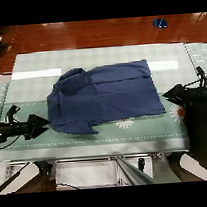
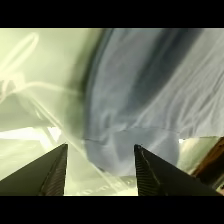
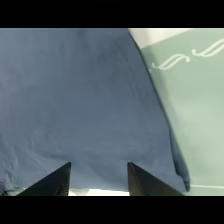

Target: Fold the shirts.

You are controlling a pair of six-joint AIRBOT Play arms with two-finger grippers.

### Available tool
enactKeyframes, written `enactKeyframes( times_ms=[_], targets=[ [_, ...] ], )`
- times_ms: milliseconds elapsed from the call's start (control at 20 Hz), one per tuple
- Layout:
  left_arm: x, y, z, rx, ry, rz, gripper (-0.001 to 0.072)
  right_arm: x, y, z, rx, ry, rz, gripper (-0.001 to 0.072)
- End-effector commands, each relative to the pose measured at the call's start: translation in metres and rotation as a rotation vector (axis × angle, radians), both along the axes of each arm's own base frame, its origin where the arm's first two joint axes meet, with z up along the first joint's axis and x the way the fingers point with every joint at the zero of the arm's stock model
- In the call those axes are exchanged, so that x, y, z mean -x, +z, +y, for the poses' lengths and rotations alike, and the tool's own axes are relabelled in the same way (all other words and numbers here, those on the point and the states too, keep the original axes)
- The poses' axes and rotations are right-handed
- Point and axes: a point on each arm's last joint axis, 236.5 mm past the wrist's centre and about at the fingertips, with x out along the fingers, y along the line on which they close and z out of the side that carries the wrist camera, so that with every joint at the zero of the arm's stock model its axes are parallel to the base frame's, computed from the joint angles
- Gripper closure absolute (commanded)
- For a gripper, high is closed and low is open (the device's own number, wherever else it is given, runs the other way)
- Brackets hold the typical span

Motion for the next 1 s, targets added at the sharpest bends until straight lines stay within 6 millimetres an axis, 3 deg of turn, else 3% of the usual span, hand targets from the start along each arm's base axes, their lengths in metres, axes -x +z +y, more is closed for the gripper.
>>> enactKeyframes(
  times_ms=[0, 150, 250, 300, 400, 450, 600, 700, 800, 950],
  targets=[
    [-0.001, -0.013, 0.0, -0.016, 0.052, -0.016, 0.0201, 0.003, -0.001, 0.002, -0.006, 0.0, -0.001, 0.0305],
    [-0.014, -0.01, -0.009, 0.021, 0.095, -0.093, 0.0202, -0.002, -0.002, -0.004, 0.013, -0.028, -0.01, 0.0305],
    [-0.015, -0.009, -0.02, 0.019, 0.035, -0.125, 0.0204, -0.011, -0.005, -0.015, 0.033, -0.097, -0.015, 0.0304],
    [-0.015, -0.01, -0.022, 0.008, 0.016, -0.13, 0.0246, -0.014, -0.006, -0.021, 0.042, -0.127, -0.016, 0.0305],
    [-0.019, -0.013, -0.02, -0.018, 0.018, -0.136, 0.0585, -0.011, -0.009, -0.033, 0.055, -0.162, 0.003, 0.0305],
    [-0.019, -0.013, -0.02, -0.019, 0.019, -0.137, 0.0661, -0.005, -0.013, -0.041, 0.07, -0.175, 0.027, 0.0305],
    [-0.019, -0.013, -0.02, -0.018, 0.013, -0.139, 0.0684, 0.038, -0.035, -0.067, 0.168, -0.161, 0.195, 0.0305],
    [-0.019, -0.013, -0.02, -0.023, 0.003, -0.149, 0.0684, 0.067, -0.049, -0.066, 0.188, -0.136, 0.305, 0.0305],
    [-0.019, -0.013, -0.02, -0.025, -0.002, -0.153, 0.0684, 0.073, -0.057, -0.048, 0.126, -0.107, 0.328, 0.0305],
    [-0.019, -0.013, -0.02, -0.024, -0.002, -0.153, 0.0684, 0.06, -0.066, -0.023, 0.038, -0.07, 0.324, 0.0305]
  ],
)
